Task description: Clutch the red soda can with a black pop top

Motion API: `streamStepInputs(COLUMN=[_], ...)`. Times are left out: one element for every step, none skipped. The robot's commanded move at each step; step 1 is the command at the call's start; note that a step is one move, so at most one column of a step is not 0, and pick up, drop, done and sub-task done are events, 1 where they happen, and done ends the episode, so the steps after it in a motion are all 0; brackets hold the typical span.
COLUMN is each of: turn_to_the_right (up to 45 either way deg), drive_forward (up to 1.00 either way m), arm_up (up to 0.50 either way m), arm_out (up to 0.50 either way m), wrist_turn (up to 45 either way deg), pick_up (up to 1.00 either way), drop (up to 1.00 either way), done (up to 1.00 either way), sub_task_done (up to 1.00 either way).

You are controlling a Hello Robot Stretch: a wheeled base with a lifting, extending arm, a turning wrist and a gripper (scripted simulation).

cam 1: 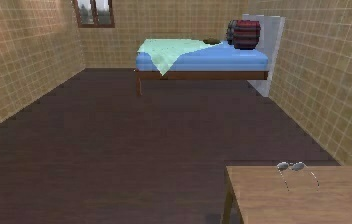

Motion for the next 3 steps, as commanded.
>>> streamStepInputs(turn_to_the_right=[0.0, 0.0, 0.0], drive_forward=[0.00, 0.00, 0.00], arm_up=[0.00, 0.10, 0.00], arm_out=[0.00, 0.00, 0.00], wrist_turn=[0.0, 0.0, 0.0], pick_up=[1.00, 0.00, 0.00], drop=[0.00, 0.00, 0.00], done=[0.00, 0.00, 1.00], sub_task_done=[0.00, 0.00, 0.00])
